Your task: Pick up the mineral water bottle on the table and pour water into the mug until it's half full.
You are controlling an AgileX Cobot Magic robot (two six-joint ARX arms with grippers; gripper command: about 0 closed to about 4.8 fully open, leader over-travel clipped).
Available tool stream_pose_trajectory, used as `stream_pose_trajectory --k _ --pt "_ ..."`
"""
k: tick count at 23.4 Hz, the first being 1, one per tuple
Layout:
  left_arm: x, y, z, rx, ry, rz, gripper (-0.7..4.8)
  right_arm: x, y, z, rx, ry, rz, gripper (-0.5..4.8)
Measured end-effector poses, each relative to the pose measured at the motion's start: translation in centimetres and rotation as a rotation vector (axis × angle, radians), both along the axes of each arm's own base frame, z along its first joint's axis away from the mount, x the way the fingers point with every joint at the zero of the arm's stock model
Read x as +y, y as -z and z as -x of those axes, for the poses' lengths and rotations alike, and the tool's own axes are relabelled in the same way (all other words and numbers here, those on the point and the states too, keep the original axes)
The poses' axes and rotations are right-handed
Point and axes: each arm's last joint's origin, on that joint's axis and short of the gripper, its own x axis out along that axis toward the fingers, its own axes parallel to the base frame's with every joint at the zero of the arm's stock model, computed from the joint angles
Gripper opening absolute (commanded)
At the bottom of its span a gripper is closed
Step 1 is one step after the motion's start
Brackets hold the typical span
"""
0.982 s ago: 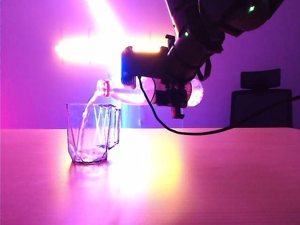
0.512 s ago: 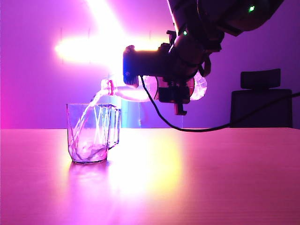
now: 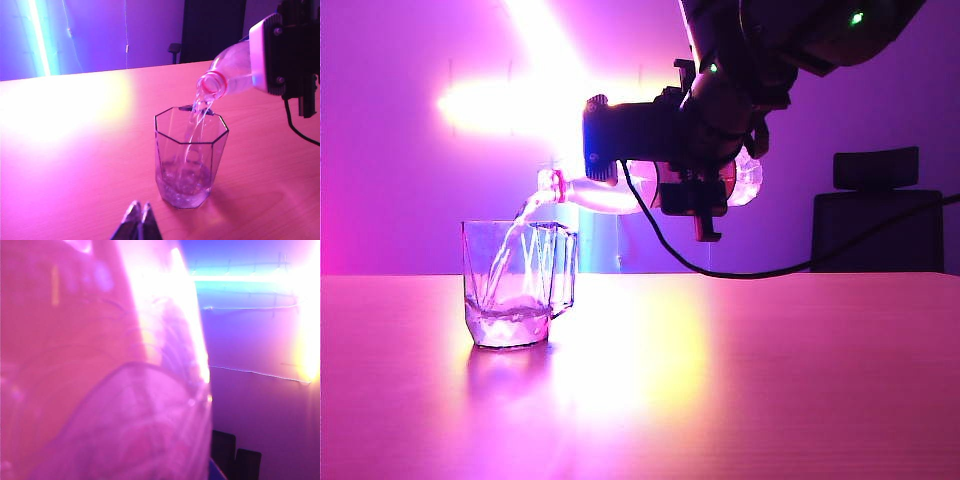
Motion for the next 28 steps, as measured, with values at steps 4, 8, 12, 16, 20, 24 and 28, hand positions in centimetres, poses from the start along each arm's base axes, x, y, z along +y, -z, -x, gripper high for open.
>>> stream_pose_trajectory --k 4,8,12,16,20,24,28 --pt "0.00 0.00 0.00 0.000 0.000 0.000 -0.02 0.00 -0.03 -0.01 -0.003 0.003 -0.001 2.63" --pt "0.00 0.00 0.00 0.000 0.000 0.000 -0.02 -0.01 -0.04 -0.02 -0.005 0.002 0.002 2.63" --pt "0.00 0.00 0.00 0.000 0.000 0.000 -0.02 -0.01 -0.04 -0.02 -0.005 0.002 0.002 2.63" --pt "0.00 0.00 0.00 0.000 0.000 0.000 -0.02 -0.01 -0.05 -0.02 -0.005 0.002 0.002 2.63" --pt "0.00 0.00 0.00 0.000 0.000 0.000 -0.02 -0.01 -0.06 -0.02 -0.006 0.002 0.001 2.63" --pt "0.00 0.00 0.00 0.000 0.000 0.000 -0.02 0.02 -0.07 -0.01 0.004 0.015 -0.050 2.63" --pt "0.00 0.00 0.00 0.000 0.000 0.000 -0.02 0.55 -0.06 0.39 0.012 0.004 -0.078 2.63"
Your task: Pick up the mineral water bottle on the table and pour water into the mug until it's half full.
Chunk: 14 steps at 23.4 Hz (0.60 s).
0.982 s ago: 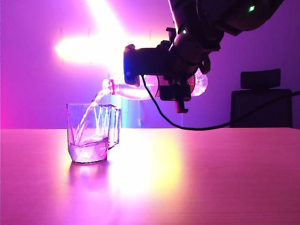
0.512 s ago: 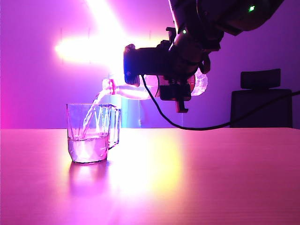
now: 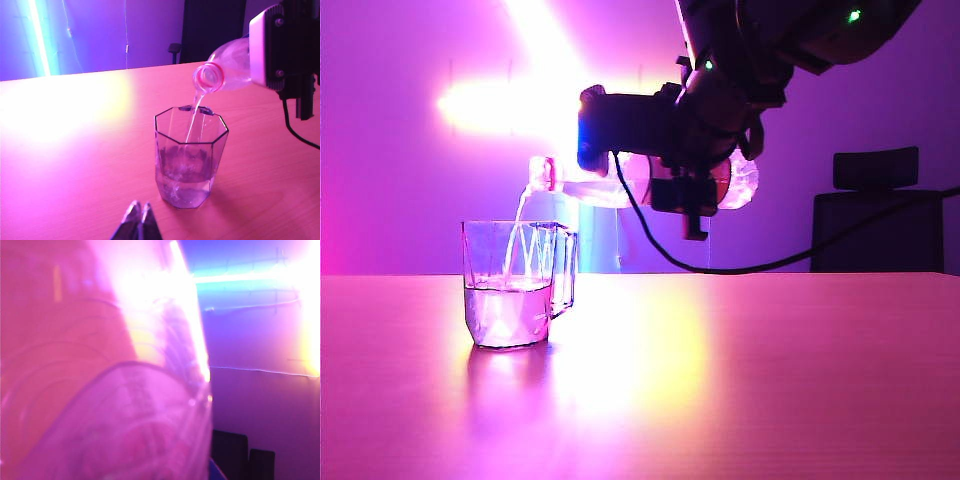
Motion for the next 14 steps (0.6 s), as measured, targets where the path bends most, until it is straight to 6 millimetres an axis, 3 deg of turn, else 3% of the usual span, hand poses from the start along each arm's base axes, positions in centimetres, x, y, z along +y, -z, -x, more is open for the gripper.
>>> stream_pose_trajectory --k 7,14 --pt "0.0 0.0 0.0 0.000 0.000 0.000 -0.02 0.8 0.0 0.6 0.040 0.020 -0.158 2.64" --pt "0.0 0.0 0.0 0.000 0.000 0.000 -0.02 1.1 -0.3 1.2 0.131 0.114 -0.492 2.66"
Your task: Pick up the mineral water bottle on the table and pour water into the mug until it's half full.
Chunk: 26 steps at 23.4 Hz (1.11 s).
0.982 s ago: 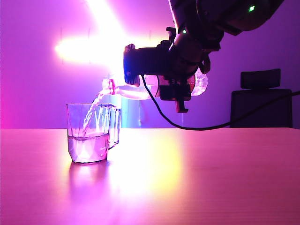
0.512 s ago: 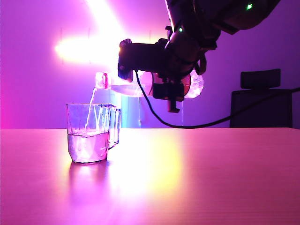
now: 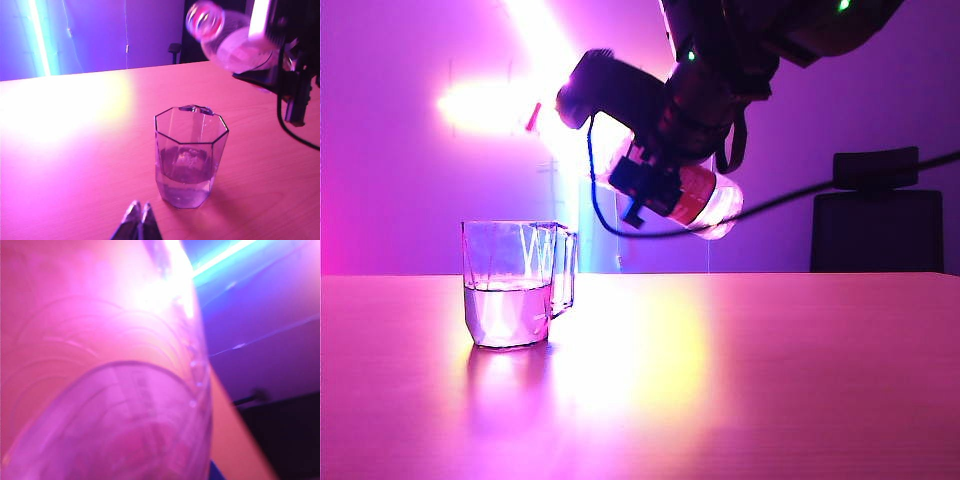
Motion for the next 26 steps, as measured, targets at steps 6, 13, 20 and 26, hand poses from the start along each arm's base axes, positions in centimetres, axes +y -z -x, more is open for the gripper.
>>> stream_pose_trajectory --k 6,13,20,26 --pt "0.0 0.0 0.0 0.001 0.000 0.000 -0.02 -1.9 -2.3 0.6 0.166 0.058 -0.503 2.71" --pt "0.0 0.0 0.0 0.001 -0.001 0.000 -0.02 -7.4 1.0 1.9 0.288 0.091 -0.843 2.70" --pt "0.0 0.0 0.0 0.001 0.000 0.000 -0.02 -11.8 5.6 4.5 0.277 0.150 -0.968 2.69" --pt "0.0 0.0 0.0 0.001 0.000 0.000 -0.02 -12.1 6.3 5.6 0.268 0.096 -0.992 2.73"
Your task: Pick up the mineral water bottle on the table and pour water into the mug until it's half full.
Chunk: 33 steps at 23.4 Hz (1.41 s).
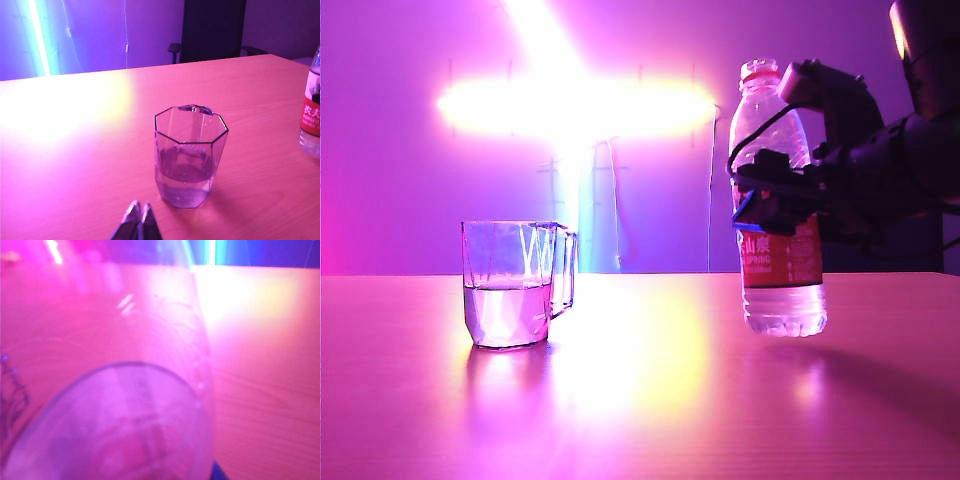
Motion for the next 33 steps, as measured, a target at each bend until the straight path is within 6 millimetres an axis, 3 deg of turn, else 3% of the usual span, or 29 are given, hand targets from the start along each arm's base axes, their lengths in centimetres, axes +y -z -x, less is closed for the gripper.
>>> stream_pose_trajectory --k 3,5,8,11,14,17,33 --pt "0.0 0.0 0.0 0.000 0.000 0.000 -0.02 0.0 0.2 -0.1 0.001 0.000 0.000 2.79" --pt "0.0 0.0 0.0 0.000 0.000 0.000 -0.02 0.0 0.5 -0.1 0.013 -0.007 0.004 3.25" --pt "0.0 0.0 0.0 0.000 0.000 0.000 -0.02 0.0 0.4 -0.1 0.010 -0.012 0.001 3.33" --pt "0.0 0.0 0.0 0.000 0.000 0.000 -0.02 0.0 0.4 -0.1 0.011 -0.013 0.001 3.95" --pt "0.0 0.0 0.0 0.000 0.000 0.000 -0.02 0.0 0.5 0.1 0.012 -0.031 -0.003 4.06" --pt "0.0 0.0 0.0 0.000 0.000 0.000 -0.02 -0.3 1.1 0.8 0.021 -0.032 0.001 4.79" --pt "0.3 0.0 -0.1 0.000 -0.029 0.000 -0.02 -3.2 2.4 6.6 -0.071 -0.050 -0.097 4.79"
